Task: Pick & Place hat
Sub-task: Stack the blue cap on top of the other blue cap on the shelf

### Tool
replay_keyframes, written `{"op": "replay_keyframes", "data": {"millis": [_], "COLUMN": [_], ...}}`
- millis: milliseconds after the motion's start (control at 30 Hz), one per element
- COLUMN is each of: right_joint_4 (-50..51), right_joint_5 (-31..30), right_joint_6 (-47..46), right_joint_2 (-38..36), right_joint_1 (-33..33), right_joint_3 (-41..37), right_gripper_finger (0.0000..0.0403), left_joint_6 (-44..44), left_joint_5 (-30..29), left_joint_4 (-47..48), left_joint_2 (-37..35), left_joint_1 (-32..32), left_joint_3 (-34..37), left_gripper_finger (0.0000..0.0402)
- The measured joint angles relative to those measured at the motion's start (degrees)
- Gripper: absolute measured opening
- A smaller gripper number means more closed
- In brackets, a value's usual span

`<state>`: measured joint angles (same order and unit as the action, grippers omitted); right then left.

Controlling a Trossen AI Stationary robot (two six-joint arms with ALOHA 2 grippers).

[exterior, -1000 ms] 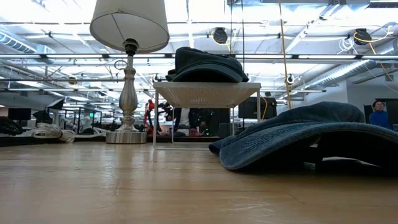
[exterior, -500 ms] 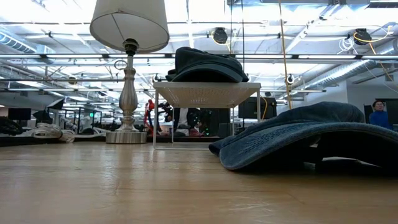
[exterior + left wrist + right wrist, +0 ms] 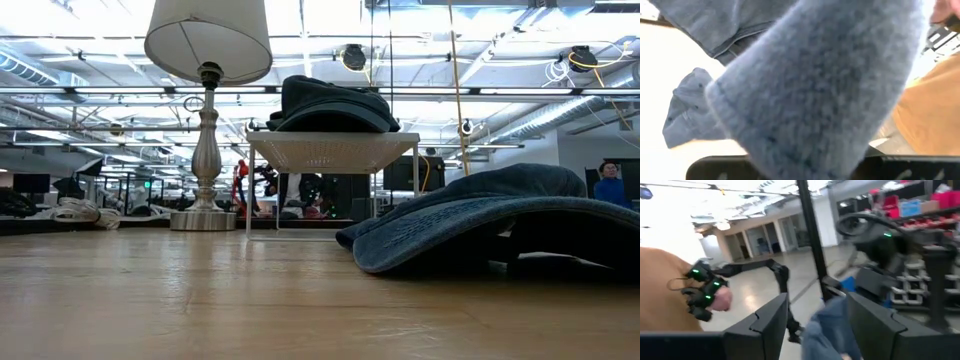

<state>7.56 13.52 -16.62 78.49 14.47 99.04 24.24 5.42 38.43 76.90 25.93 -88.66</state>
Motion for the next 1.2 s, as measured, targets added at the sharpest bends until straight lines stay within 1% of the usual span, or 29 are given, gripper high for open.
{"op": "replay_keyframes", "data": {"millis": [167,200,300,433,633,767,900,967,1067,1200], "right_joint_4": [8.47,9.84,12.79,14.93,14.26,14.78,14.91,14.87,14.64,14.63], "right_joint_5": [0.41,1.41,7.19,14.16,16.79,16.79,14.87,14.84,14.75,11.32], "right_joint_6": [2.27,2.32,1.37,0.21,2.00,4.42,6.82,7.23,7.47,7.98], "right_joint_2": [-2.92,-3.15,-3.14,-1.08,1.77,3.53,4.86,5.74,7.40,7.79], "right_joint_1": [-4.61,-5.67,-8.88,-11.84,-13.48,-13.50,-12.64,-11.73,-10.20,-7.48], "right_joint_3": [0.00,0.00,0.00,0.02,0.00,-0.03,0.02,0.02,0.01,0.00], "right_gripper_finger": [0.0174,0.0169,0.0158,0.0147,0.0153,0.0169,0.0186,0.0192,0.0196,0.0196], "left_joint_6": [2.41,2.87,3.51,3.49,3.51,3.62,3.53,3.53,3.90,4.44], "left_joint_5": [0.69,0.25,-1.31,-2.33,-2.49,-0.91,-0.91,-0.91,-0.88,-0.86], "left_joint_4": [2.38,2.39,2.24,5.05,7.23,9.37,9.95,9.98,10.79,12.98], "left_joint_2": [-0.13,-0.10,-0.13,-0.10,-0.10,-0.10,-0.10,-0.10,-0.10,-0.10], "left_joint_1": [-1.29,-1.73,-2.70,-4.13,-6.34,-6.82,-6.84,-6.84,-6.84,-6.84], "left_joint_3": [-0.03,-0.03,-0.03,-0.03,-0.03,-0.03,-0.03,-0.03,-0.03,-0.03], "left_gripper_finger": [0.0008,0.0008,0.0008,0.0008,0.0008,0.0008,0.0008,0.0008,0.0008,0.0008]}}
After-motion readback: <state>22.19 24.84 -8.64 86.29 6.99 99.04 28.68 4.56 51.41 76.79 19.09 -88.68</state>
